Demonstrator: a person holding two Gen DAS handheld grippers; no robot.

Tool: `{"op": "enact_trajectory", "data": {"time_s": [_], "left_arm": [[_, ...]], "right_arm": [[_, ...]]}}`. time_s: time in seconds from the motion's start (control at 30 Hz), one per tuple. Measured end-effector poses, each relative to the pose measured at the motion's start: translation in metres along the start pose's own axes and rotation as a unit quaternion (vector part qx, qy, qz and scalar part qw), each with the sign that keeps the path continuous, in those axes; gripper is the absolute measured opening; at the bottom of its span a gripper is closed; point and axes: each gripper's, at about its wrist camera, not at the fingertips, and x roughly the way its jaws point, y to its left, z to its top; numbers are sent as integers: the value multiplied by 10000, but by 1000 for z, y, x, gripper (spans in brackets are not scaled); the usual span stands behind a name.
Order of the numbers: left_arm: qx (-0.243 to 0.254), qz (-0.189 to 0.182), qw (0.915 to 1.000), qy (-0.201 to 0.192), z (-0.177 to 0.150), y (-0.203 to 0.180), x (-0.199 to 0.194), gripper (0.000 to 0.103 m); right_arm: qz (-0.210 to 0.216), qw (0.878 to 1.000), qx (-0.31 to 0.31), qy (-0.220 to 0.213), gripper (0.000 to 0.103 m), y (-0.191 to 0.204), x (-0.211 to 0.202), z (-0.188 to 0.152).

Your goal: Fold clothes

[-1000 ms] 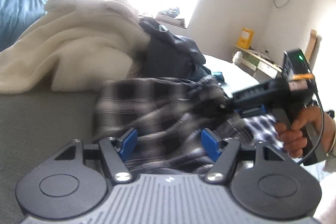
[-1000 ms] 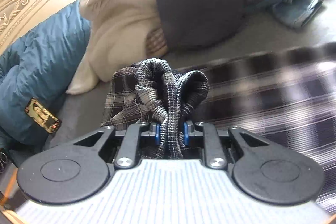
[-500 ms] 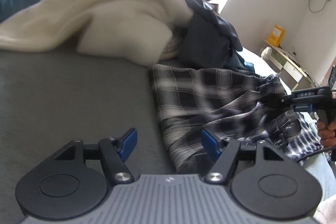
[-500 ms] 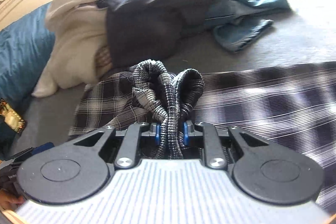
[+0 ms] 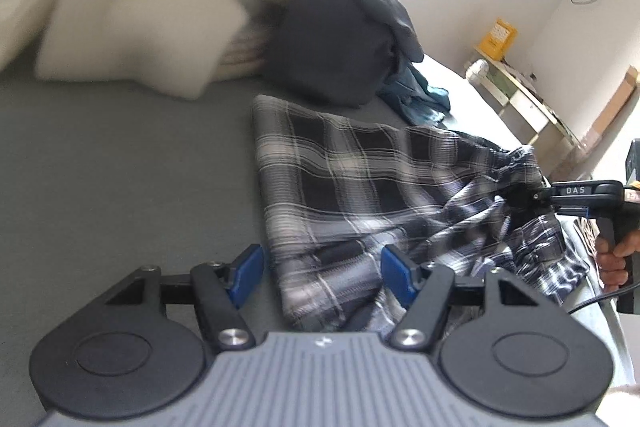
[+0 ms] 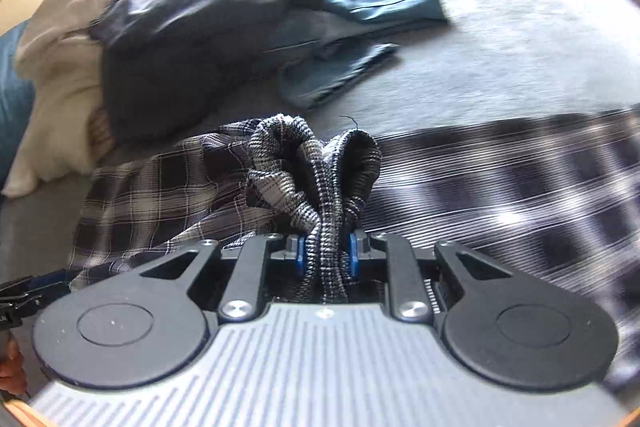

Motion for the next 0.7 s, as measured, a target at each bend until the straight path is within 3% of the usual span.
{"op": "enact_trajectory", "data": {"time_s": [0.37,0.7], "left_arm": [[378,-45,9988,312,15,-45,45,65],[692,-400,9955,504,22,-99,80,65]], "right_arm": [[-523,9982,212,-191,17,-77,-17,4],[-887,9951,408,-172,17,-146,-27,8]]}}
